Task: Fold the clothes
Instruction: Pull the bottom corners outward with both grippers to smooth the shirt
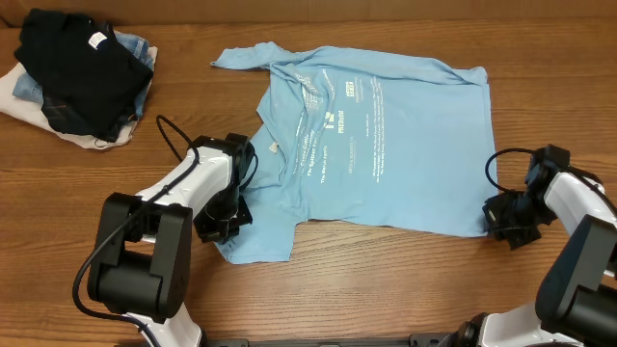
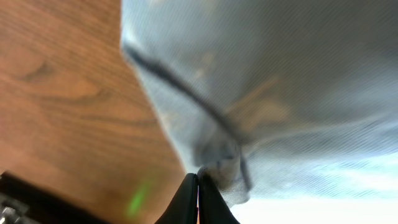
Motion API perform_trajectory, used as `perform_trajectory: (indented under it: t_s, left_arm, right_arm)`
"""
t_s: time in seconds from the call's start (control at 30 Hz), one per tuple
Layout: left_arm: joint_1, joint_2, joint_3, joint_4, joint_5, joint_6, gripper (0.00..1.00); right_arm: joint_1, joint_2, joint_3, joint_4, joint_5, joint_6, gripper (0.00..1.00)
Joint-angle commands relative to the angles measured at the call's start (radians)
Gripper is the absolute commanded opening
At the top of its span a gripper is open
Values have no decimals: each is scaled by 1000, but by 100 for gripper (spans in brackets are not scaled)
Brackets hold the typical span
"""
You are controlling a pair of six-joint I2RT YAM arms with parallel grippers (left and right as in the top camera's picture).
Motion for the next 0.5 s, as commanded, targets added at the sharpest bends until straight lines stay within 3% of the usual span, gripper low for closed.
perform_trajectory:
  t_s: [0.0,0.17,0.47]
  left_arm:
    - [8,-53,4,-28,-10,14,4]
    - [8,-163,4,-111,-79,-63,4]
    - [8,-438,4,-254,-87,-64,4]
  right_arm:
    - [-26,-2,26,-28,31,27,5]
    - [-52,-56,49,-72,39,34,4]
    - [-59,-190,85,-130,69,35,4]
